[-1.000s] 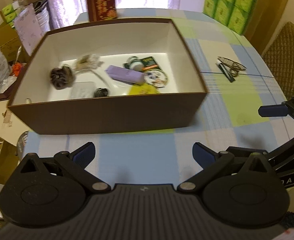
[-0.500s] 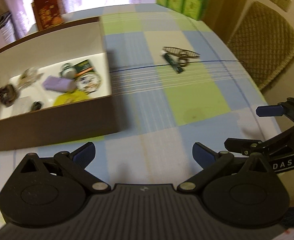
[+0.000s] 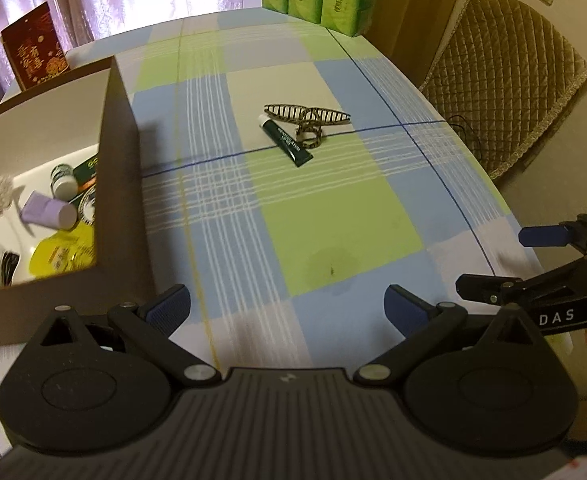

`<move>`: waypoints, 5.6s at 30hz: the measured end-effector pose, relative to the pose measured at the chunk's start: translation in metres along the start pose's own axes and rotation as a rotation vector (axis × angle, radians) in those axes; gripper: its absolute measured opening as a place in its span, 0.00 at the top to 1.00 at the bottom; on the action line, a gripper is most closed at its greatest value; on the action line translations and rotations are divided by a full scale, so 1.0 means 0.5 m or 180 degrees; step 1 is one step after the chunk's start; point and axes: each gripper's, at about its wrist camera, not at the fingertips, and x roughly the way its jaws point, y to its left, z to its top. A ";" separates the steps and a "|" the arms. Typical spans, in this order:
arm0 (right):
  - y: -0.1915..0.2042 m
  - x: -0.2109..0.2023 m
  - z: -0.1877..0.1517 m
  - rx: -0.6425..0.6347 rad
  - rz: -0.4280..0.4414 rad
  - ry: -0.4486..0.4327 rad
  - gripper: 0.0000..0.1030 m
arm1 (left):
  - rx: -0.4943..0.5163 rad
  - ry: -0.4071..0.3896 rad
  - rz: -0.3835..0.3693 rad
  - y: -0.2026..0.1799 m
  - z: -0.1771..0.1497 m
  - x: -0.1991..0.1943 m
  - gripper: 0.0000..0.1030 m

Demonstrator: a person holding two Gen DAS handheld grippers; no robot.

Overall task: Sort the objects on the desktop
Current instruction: 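Withdraw both tools from the box toward the green tube and claw clip, then grasp the brown claw clip with the right gripper while the left gripper approaches the green tube, then grasp the green lip gel tube with the left gripper while the right gripper lifts the claw clip, then carry the green tube and claw clip over the brown box and lower them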

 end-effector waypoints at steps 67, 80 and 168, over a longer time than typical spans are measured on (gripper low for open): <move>-0.156 0.261 0.287 0.0319 -0.0102 -0.0064 0.69 | -0.0185 0.0089 0.0330 0.055 0.288 0.375 0.47; -0.127 0.234 0.221 -0.0211 0.0231 -0.0099 0.69 | 0.0304 0.0138 -0.0085 0.037 0.197 0.319 0.88; 0.346 -0.029 0.126 -0.1718 0.1272 -0.0563 0.73 | -0.0700 -0.0593 0.0285 0.280 -0.141 -0.213 0.88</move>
